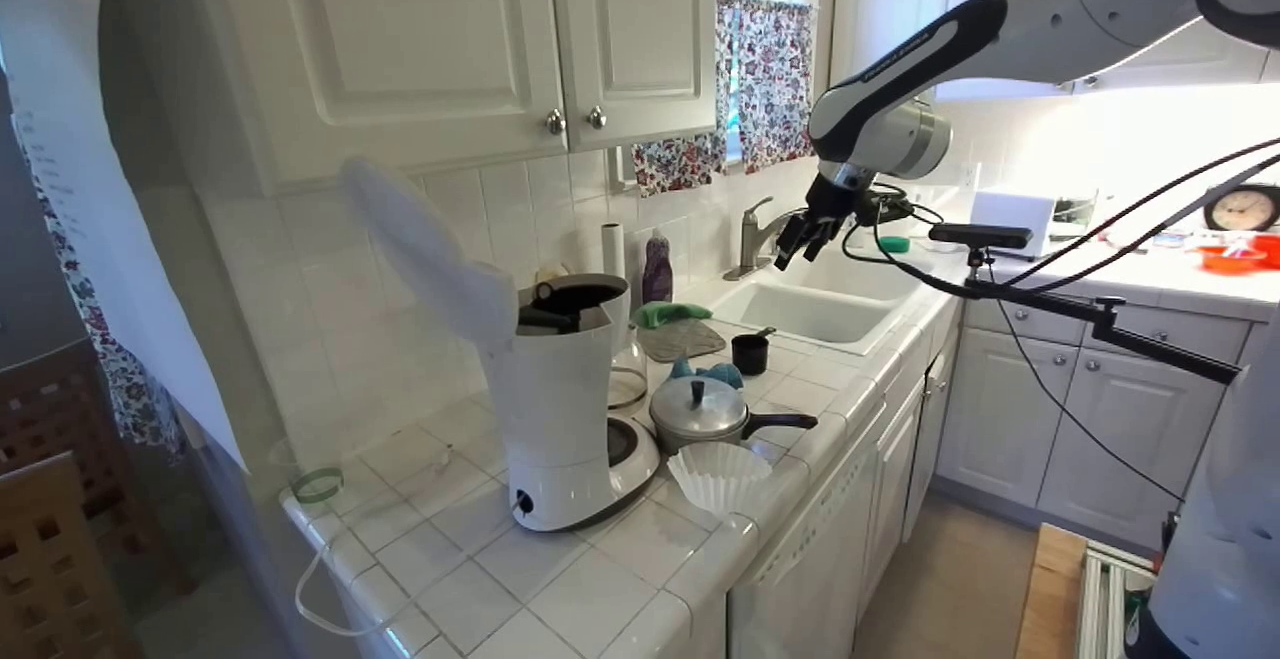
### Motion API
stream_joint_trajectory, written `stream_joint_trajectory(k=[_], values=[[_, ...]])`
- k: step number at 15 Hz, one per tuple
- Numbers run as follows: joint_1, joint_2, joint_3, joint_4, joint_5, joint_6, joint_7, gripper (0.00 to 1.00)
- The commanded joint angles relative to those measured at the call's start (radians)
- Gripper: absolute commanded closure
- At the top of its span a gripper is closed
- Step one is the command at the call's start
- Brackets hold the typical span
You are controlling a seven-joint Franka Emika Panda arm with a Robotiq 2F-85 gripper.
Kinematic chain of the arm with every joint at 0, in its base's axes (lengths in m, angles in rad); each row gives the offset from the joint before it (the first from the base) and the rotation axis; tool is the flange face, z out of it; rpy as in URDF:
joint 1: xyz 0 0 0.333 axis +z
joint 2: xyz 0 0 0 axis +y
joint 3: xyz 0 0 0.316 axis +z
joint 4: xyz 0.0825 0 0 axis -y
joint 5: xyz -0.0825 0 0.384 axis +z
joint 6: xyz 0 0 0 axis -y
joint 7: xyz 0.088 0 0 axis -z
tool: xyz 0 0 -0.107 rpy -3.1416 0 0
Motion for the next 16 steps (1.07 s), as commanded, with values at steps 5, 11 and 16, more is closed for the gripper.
stream_joint_trajectory(k=[5,11,16], values=[[-0.096,0.193,0.053,0.199,-0.031,-0.117,-0.004,0.00],[-0.157,0.286,0.128,0.249,0.027,-0.151,-0.026,0.00],[-0.203,0.332,0.188,0.274,0.077,-0.140,-0.061,0.00]])
